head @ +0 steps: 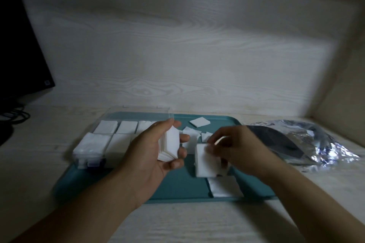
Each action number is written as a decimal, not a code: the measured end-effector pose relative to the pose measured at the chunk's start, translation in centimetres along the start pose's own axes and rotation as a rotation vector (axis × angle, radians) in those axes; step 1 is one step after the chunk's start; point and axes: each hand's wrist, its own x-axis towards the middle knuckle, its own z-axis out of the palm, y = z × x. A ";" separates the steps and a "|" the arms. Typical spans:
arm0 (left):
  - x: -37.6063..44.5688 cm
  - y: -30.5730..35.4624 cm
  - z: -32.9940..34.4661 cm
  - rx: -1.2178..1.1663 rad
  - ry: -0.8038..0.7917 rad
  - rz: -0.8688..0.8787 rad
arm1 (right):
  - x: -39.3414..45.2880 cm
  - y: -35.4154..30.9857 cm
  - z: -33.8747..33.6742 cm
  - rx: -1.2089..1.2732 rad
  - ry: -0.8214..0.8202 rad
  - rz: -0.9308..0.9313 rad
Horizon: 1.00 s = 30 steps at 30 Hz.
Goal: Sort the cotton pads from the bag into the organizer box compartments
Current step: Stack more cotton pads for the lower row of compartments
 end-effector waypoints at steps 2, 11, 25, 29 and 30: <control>0.0 -0.1 0.1 0.004 0.001 -0.002 | 0.1 0.3 1.4 -0.315 0.062 -0.043; 0.1 -0.1 -0.1 0.010 0.004 0.026 | -0.7 -1.1 -0.4 0.021 0.119 -0.181; -0.2 -1.4 0.6 0.009 -0.129 -0.067 | -1.7 -2.3 2.5 0.548 0.150 -0.174; -0.1 -1.5 0.8 0.007 -0.141 -0.070 | -1.6 -2.1 2.7 0.413 0.188 -0.182; -0.1 -1.6 0.8 -0.005 -0.137 -0.062 | -1.6 -2.0 2.7 0.323 0.200 -0.205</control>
